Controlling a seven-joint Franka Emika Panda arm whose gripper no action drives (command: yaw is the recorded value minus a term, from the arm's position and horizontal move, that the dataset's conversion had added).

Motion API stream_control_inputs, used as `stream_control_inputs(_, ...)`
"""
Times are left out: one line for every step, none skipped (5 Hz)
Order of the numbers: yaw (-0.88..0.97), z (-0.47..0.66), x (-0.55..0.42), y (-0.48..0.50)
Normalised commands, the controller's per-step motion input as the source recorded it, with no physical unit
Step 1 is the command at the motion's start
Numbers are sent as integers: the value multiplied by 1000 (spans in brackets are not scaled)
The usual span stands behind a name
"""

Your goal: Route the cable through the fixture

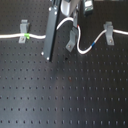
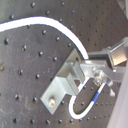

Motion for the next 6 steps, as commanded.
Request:
stream_control_inputs(820, -2, 111, 160)
stream_control_inputs(31, -206, -27, 77)
stream_control_inputs(0, 11, -6, 6)
stream_control_inputs(46, -2, -208, 188)
stream_control_inputs(334, -4, -259, 379)
stream_control_inputs(0, 32, -21, -19)
